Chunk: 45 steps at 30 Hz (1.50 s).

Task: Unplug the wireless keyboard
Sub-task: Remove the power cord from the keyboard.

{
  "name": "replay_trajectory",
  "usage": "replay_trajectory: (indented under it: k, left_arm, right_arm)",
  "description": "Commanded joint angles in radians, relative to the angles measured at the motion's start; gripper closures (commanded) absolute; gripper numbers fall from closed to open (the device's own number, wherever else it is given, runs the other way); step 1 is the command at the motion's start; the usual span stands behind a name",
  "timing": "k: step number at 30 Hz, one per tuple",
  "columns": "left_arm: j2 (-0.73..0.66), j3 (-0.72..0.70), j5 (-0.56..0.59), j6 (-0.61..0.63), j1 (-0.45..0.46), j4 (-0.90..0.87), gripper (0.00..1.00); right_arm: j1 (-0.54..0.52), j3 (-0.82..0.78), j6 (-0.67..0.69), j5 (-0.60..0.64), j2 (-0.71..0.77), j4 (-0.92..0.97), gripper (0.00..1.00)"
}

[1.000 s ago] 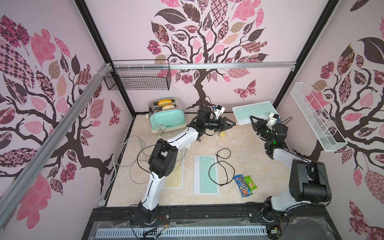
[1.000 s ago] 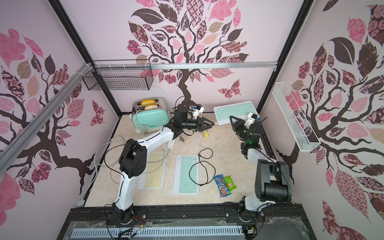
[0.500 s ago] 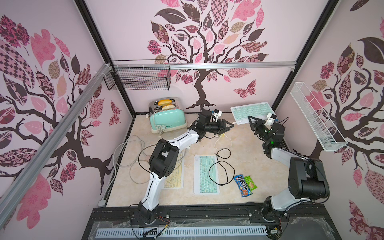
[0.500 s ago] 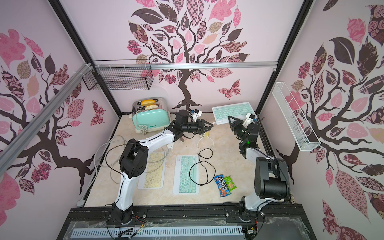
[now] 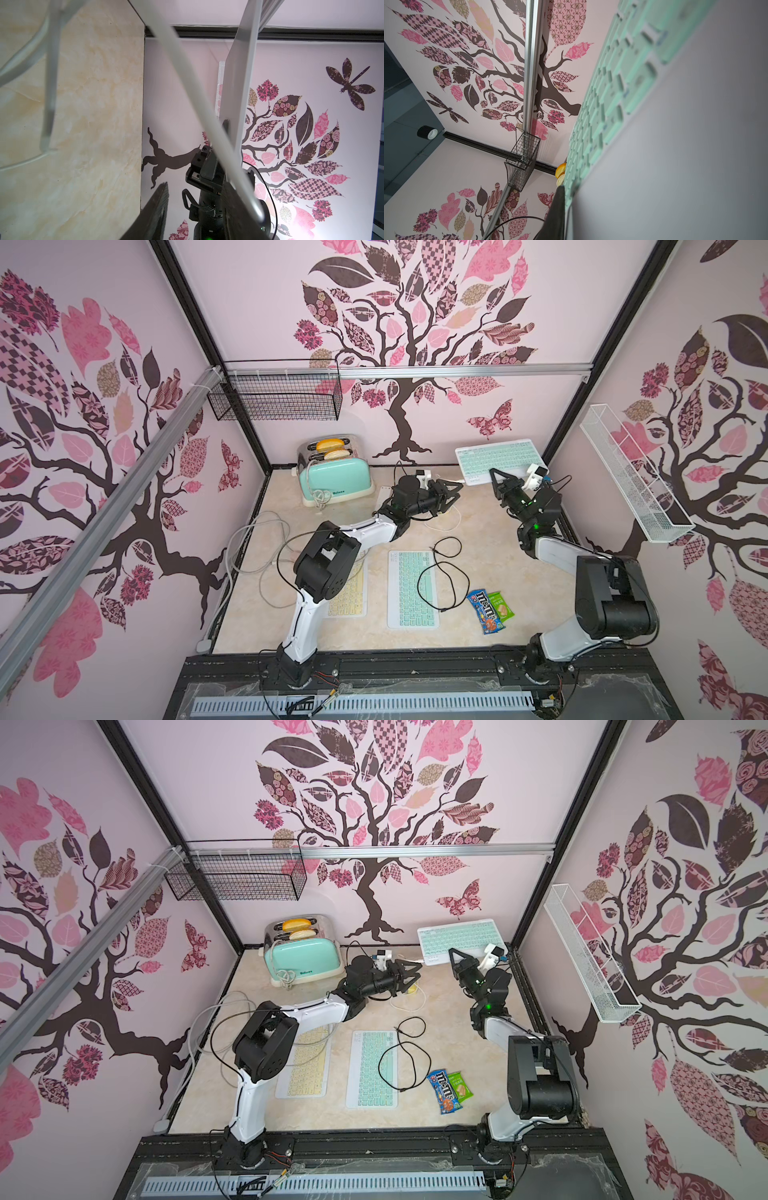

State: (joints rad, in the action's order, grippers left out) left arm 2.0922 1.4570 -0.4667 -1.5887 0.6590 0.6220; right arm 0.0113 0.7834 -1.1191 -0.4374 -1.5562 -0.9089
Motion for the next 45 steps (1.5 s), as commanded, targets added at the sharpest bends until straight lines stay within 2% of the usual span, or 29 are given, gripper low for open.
replay_trajectory:
  k: [1,5,7,14,20,25,32,39,45]
  left_arm:
    - [-0.071,-0.03,0.122,-0.092,0.016,0.123,0.64]
    - [-0.107,-0.073,0.19,-0.134,0.053,0.11,0.64]
    - [-0.116,-0.073,0.212,-0.13,0.066,0.105,0.61]
    - [-0.1,-0.068,0.263,-0.179,0.076,0.061,0.58]
    - [-0.144,-0.076,0.309,-0.159,0.088,-0.105,0.57]
    - [-0.127,-0.072,0.319,-0.175,0.088,-0.127,0.57]
    - [-0.073,-0.018,0.319,-0.223,0.091,-0.111,0.59]
    - [-0.054,-0.006,0.339,-0.244,0.092,-0.125,0.69]
    - [-0.045,-0.003,0.35,-0.245,0.091,-0.16,0.68]
  right_arm:
    - [-0.005,-0.02,0.025,0.033,0.046,-0.02,1.0]
    - [-0.006,-0.033,0.036,0.078,0.074,0.041,1.0]
    - [-0.007,-0.037,0.038,0.087,0.08,0.048,1.0]
    - [-0.01,-0.049,0.027,0.097,0.089,0.039,1.0]
    - [-0.01,-0.052,0.027,0.1,0.091,0.036,1.0]
    - [-0.014,-0.053,0.025,0.092,0.091,0.022,1.0]
    - [-0.028,-0.061,0.023,0.104,0.097,0.019,1.0]
    - [-0.033,-0.064,0.022,0.118,0.104,0.03,1.0]
    - [-0.04,-0.061,0.023,0.116,0.106,0.03,1.0]
